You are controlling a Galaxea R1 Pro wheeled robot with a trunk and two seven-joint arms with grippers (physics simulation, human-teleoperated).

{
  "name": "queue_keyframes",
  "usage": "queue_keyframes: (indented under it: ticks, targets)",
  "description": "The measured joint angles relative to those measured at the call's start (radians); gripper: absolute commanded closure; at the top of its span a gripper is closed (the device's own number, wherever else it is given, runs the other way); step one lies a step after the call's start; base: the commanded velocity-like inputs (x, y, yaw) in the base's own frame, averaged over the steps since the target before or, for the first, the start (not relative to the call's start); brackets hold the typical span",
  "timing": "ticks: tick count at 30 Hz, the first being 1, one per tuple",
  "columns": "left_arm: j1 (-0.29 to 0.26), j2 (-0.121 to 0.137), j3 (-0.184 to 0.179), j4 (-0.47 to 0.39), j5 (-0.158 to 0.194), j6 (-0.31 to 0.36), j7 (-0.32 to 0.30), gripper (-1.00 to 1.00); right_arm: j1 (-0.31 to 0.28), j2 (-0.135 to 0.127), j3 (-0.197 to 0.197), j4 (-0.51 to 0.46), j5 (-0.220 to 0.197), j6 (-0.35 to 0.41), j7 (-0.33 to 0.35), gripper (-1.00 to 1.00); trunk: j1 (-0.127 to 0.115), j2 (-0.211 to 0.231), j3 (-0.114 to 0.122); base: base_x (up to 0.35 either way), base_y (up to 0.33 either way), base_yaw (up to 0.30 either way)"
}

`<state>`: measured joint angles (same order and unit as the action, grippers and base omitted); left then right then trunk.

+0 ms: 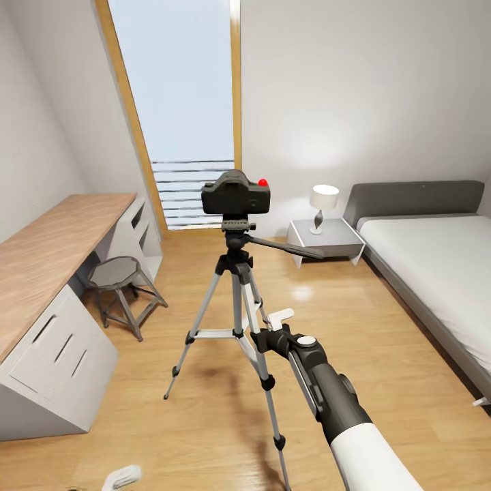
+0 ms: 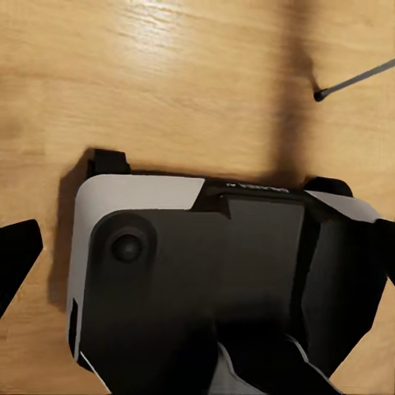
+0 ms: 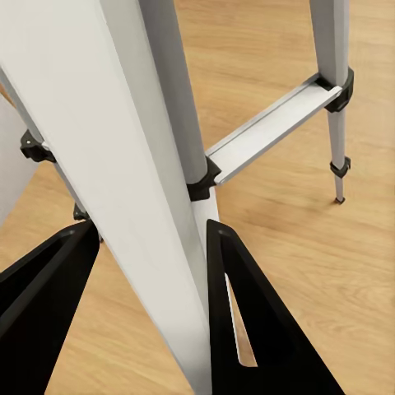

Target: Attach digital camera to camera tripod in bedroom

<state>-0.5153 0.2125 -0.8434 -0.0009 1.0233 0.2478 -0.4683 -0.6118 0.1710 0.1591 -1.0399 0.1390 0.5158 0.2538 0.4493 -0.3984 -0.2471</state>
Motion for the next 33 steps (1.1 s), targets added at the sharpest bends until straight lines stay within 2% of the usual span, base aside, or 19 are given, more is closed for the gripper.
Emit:
queue_keyframes:
  ticks: [2,10,11,12,15,17,20,25,32,33]
  targets:
    - [0.017,-0.004,0.0,0.0,0.014,-0.026,0.054,-1.0,0.0,-0.001,0.0,0.0,-0.001,0.0,0.0,1.0,0.0,0.0,0.0,0.0,0.0,0.0]
    - [0.017,-0.004,0.001,0.0,0.015,-0.026,0.055,-1.0,0.0,-0.001,0.0,0.0,-0.001,0.0,0.0,1.0,0.0,0.0,0.0,0.0,0.0,0.0]
    - [0.034,-0.009,-0.001,0.0,0.024,-0.05,0.113,-1.0,0.0,-0.001,0.001,0.0,-0.002,0.0,0.0,1.0,0.0,0.0,0.0,0.0,0.0,0.0]
    - [0.056,-0.034,-0.001,0.0,0.037,-0.073,0.223,-1.0,0.0,-0.001,0.001,-0.001,-0.002,0.0,0.0,1.0,0.0,0.0,0.0,0.0,0.0,0.0]
    - [0.116,-0.095,0.003,0.0,0.07,-0.125,0.493,-1.0,0.0,0.0,0.0,-0.001,0.0,0.001,0.0,1.0,0.0,0.0,0.0,0.0,0.0,0.0]
    - [0.136,-0.112,0.003,0.0,0.079,-0.138,0.564,-1.0,0.0,0.0,0.0,-0.001,0.0,0.001,0.0,1.0,0.0,0.0,0.0,0.0,0.0,0.0]
    - [0.171,-0.129,0.004,0.0,0.089,-0.152,0.636,-1.0,0.0,0.0,0.0,-0.001,0.0,0.001,0.0,1.0,0.0,0.0,0.0,0.0,0.0,0.0]
    - [0.197,-0.138,0.004,0.0,0.094,-0.159,0.671,-1.0,0.0,0.001,0.002,-0.002,-0.004,0.004,-0.005,1.0,0.0,0.0,0.0,0.0,0.0,0.0]
    - [0.208,-0.142,0.004,0.0,0.1,-0.163,0.685,-1.0,0.0,0.002,0.004,-0.001,-0.008,0.003,-0.01,1.0,0.0,0.0,0.0,0.0,0.0,0.0]
    - [0.209,-0.143,0.004,0.0,0.102,-0.163,0.685,-1.0,0.0,0.002,0.004,-0.001,-0.008,0.004,-0.01,-1.0,0.0,0.0,0.0,0.0,0.0,0.0]
